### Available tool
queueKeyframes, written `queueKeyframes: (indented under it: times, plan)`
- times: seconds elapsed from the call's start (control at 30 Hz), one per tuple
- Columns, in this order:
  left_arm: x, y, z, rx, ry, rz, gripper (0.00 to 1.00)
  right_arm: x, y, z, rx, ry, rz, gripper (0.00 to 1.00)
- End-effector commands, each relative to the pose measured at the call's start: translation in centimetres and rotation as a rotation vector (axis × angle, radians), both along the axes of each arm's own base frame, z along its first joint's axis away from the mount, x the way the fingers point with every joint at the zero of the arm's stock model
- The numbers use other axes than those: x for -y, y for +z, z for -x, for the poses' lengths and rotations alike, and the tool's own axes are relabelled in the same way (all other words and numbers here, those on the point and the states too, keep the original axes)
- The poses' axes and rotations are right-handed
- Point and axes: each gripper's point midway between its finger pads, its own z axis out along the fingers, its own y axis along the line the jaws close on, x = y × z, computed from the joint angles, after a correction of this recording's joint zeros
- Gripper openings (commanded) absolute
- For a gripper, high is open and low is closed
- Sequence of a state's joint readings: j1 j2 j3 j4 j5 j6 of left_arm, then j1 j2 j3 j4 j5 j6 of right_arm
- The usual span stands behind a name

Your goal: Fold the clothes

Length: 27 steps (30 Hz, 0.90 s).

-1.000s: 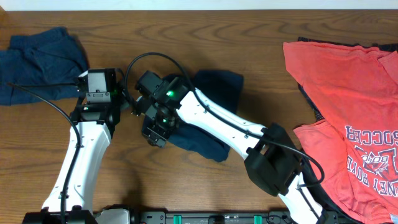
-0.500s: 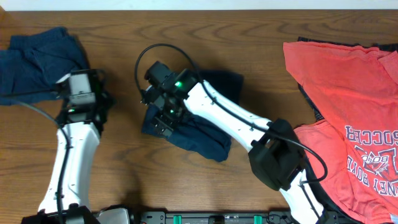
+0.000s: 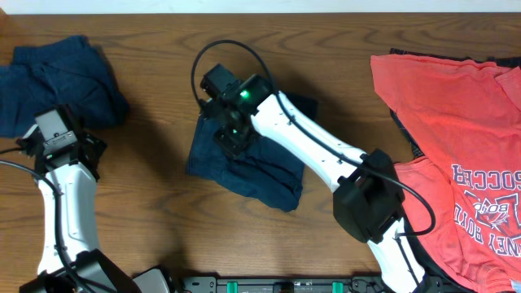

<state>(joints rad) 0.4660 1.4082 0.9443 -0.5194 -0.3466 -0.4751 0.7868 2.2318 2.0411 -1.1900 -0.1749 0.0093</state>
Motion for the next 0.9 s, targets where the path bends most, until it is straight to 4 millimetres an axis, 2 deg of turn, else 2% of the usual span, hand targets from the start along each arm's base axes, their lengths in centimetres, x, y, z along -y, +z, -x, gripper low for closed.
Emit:
queueKeyframes:
  times: [0.0, 0.03, 0.07, 0.23, 0.33, 0.47, 0.67, 0.87]
  plan:
    - [-1.1, -0.4, 0.3, -0.005, 0.047, 0.010, 0.98, 2.9, -0.3, -2.6, -0.012, -0.160, 0.040, 0.27]
    - [-1.2, -0.6, 0.5, -0.011, 0.055, 0.014, 0.98, 3.6, -0.3, -3.1, -0.022, -0.194, 0.046, 0.22]
    - [-1.3, -0.9, 0.6, -0.020, 0.060, 0.019, 0.98, 4.4, -0.4, -3.5, -0.033, -0.226, 0.052, 0.20]
    - [-0.9, -2.4, 0.2, -0.037, 0.044, 0.068, 0.98, 7.9, -0.6, -4.2, -0.093, -0.307, 0.092, 0.18]
    - [-0.8, -2.6, 0.0, -0.032, 0.039, 0.078, 0.98, 8.7, -1.1, -3.8, -0.130, -0.314, 0.111, 0.19]
    - [-0.8, -2.6, 0.0, -0.031, 0.038, 0.077, 0.98, 8.2, -3.1, -2.3, -0.184, -0.291, 0.137, 0.21]
    - [-0.8, -2.6, 0.0, -0.031, 0.038, 0.077, 0.98, 5.7, -6.6, 0.7, -0.295, -0.226, 0.161, 0.17]
    - [-0.8, -2.6, 0.0, -0.030, 0.038, 0.077, 0.98, 3.1, -7.7, 4.0, -0.291, -0.085, 0.198, 0.23]
